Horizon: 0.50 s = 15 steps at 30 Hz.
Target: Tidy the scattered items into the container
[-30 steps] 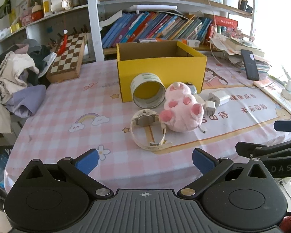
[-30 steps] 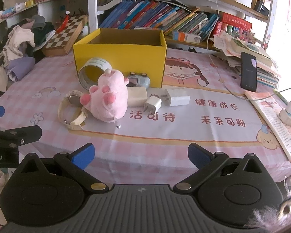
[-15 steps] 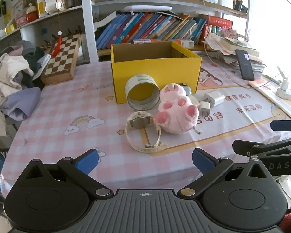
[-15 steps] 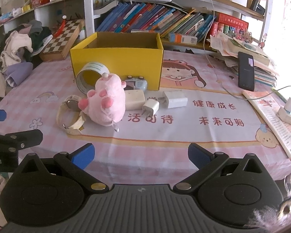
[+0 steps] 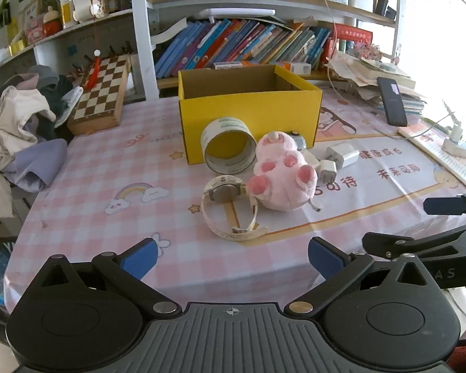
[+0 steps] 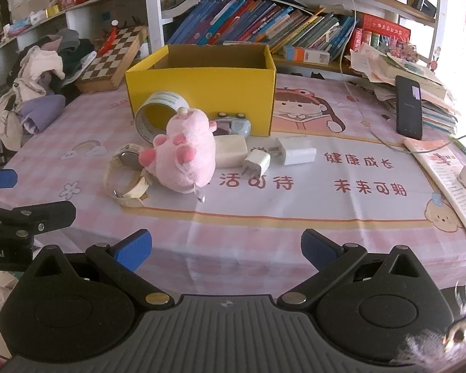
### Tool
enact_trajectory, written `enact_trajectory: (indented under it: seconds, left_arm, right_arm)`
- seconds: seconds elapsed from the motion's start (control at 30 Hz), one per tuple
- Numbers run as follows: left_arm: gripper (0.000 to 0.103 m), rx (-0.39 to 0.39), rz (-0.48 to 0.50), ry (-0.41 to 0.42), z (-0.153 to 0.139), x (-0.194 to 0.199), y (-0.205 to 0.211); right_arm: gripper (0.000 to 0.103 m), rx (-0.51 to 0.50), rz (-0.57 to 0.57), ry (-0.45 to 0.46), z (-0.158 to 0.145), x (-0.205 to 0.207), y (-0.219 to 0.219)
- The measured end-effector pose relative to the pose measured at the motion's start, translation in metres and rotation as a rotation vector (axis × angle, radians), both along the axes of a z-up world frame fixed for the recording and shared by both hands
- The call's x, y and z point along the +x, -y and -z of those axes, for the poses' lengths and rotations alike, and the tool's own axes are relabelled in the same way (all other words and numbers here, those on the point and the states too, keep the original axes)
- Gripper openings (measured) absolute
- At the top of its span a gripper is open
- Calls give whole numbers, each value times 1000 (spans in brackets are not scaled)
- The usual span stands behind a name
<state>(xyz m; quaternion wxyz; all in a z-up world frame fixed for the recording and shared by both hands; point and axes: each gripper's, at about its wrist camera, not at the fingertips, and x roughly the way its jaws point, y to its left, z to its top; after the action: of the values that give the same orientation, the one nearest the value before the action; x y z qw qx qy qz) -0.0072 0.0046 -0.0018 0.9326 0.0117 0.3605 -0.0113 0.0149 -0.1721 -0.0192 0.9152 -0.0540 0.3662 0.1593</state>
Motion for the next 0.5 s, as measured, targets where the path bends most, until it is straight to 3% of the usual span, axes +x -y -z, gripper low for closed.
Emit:
enact_trajectory:
  seconds: [0.5]
  left_arm:
    - [103, 5, 15, -7, 1, 0, 3]
  right_arm:
    - [103, -2, 17, 0, 0, 0, 4]
